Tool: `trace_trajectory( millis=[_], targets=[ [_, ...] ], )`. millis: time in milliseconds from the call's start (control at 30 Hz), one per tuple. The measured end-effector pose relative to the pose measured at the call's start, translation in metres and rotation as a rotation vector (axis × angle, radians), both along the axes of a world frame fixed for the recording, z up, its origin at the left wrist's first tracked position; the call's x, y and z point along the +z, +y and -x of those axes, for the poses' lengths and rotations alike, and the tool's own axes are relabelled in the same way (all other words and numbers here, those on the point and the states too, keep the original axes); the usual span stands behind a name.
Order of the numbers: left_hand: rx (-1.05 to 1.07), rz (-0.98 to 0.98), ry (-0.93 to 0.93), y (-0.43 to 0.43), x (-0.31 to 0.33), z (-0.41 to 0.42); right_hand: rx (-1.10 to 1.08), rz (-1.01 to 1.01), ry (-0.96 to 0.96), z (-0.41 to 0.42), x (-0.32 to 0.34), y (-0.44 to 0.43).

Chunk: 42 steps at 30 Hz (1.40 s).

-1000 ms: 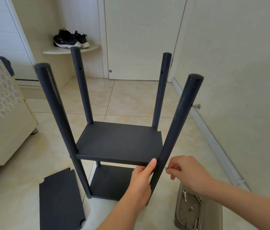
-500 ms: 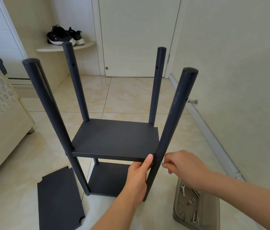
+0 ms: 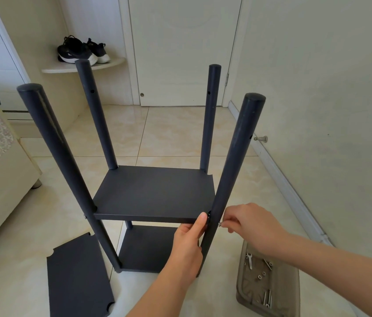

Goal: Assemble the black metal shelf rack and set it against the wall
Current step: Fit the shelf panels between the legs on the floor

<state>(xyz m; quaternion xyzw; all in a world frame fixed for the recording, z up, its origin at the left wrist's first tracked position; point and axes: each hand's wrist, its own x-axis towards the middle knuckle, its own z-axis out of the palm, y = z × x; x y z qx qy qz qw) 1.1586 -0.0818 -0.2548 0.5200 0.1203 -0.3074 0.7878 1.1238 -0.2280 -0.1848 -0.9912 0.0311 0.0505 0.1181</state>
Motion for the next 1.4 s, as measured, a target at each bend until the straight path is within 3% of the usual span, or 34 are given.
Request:
trace_trajectory(
  millis=[300,467,567,633,700,767,833,900,967,1100,1400],
  targets=[
    [-0.004,-0.010,0.013,0.000,0.010,-0.001,-0.082,-0.031,-0.036,-0.004,-0.013,0.002],
    [-0.008,-0.058,0.016,0.003,0.014,-0.002,-0.021,-0.440,0.063,-0.011,-0.016,-0.002],
    [-0.055,-0.131,-0.025,0.006,0.014,0.001,0.003,-0.541,0.092,-0.017,-0.012,-0.004],
    [-0.094,-0.266,-0.128,0.009,0.011,0.003,-0.024,-0.614,0.108,-0.021,-0.008,-0.004],
    [-0.142,-0.540,-0.302,0.011,0.008,0.007,-0.039,-0.684,0.131,-0.023,-0.006,-0.005],
    [-0.230,-1.005,-0.610,0.018,0.007,0.013,-0.042,-0.731,0.140,-0.024,-0.004,-0.006],
    [-0.216,-1.296,-0.961,0.025,0.007,0.018,-0.050,-0.723,0.140,-0.026,-0.003,-0.007],
    [-0.118,-1.277,-1.253,0.026,0.010,0.019,-0.078,-0.728,0.150,-0.028,-0.003,-0.007],
    [-0.061,-1.264,-1.373,0.025,0.016,0.016,-0.102,-0.761,0.164,-0.029,-0.004,-0.009],
    [-0.205,-1.335,-1.324,0.020,0.023,0.005,-0.105,-0.742,0.166,-0.031,-0.010,-0.011],
    [-0.298,-1.078,-1.308,0.012,0.025,-0.020,-0.173,-0.764,0.233,-0.045,-0.013,-0.023]
  ],
)
